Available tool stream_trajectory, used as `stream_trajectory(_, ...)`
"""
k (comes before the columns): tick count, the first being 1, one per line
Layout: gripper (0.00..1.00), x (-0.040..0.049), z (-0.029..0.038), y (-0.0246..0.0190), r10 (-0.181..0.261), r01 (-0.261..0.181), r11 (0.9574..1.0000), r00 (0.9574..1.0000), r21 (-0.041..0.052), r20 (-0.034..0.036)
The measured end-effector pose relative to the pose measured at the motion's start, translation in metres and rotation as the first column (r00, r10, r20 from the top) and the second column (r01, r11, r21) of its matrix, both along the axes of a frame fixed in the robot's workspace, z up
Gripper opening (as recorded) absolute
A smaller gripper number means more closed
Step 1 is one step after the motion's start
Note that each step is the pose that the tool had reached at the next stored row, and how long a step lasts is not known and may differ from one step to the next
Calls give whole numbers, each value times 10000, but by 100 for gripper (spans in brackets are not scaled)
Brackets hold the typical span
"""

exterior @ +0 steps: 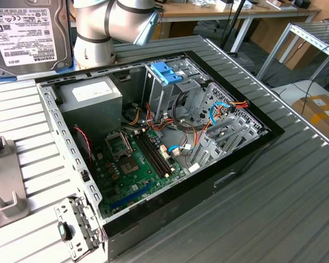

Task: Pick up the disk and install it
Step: 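Pick up the disk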

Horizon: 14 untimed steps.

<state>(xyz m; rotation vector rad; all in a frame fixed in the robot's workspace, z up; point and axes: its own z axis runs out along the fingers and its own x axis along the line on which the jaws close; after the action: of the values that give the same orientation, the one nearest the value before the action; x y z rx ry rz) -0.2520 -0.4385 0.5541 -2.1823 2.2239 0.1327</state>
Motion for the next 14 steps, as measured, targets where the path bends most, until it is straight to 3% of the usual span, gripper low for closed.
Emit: stream_trajectory(14,37,102,-31,-84,0,0,10000,10000,-19,1)
